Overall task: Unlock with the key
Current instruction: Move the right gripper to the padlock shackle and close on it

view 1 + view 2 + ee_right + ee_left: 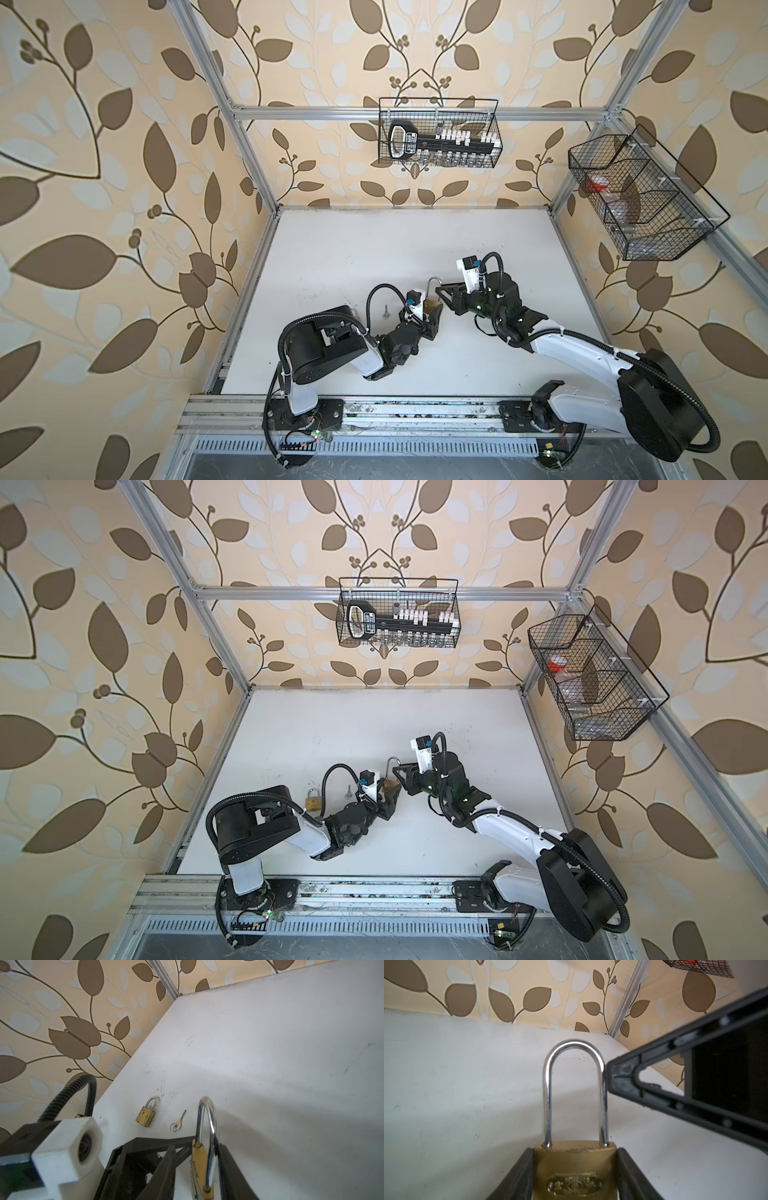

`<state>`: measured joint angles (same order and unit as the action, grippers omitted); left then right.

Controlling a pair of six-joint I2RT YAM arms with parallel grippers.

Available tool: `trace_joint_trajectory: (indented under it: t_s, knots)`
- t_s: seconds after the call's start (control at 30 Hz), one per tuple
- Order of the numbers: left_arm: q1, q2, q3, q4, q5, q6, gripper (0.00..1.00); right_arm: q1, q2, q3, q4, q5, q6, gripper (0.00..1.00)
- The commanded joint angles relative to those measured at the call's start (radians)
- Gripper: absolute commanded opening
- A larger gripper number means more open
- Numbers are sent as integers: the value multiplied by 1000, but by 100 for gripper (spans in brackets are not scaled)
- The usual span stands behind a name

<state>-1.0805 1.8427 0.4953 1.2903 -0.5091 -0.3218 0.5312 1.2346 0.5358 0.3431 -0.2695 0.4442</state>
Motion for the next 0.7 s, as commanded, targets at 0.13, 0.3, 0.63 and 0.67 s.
trace_joint_trajectory:
  t_s: [0.13, 0.3, 0.63, 0.67]
  knots:
    - [-11, -72, 3, 134, -18, -17, 0, 7, 17, 38, -35, 30, -19, 35]
    - [-11, -70, 5, 133, -17, -19, 0, 6, 37, 46, -28, 5, -18, 30]
    - [-9, -66, 8, 133, 12, -37, 0, 8, 68, 59, -26, -9, -15, 26]
    - [-10, -67, 7, 134, 14, -40, 0, 7, 71, 58, -22, -11, -15, 24]
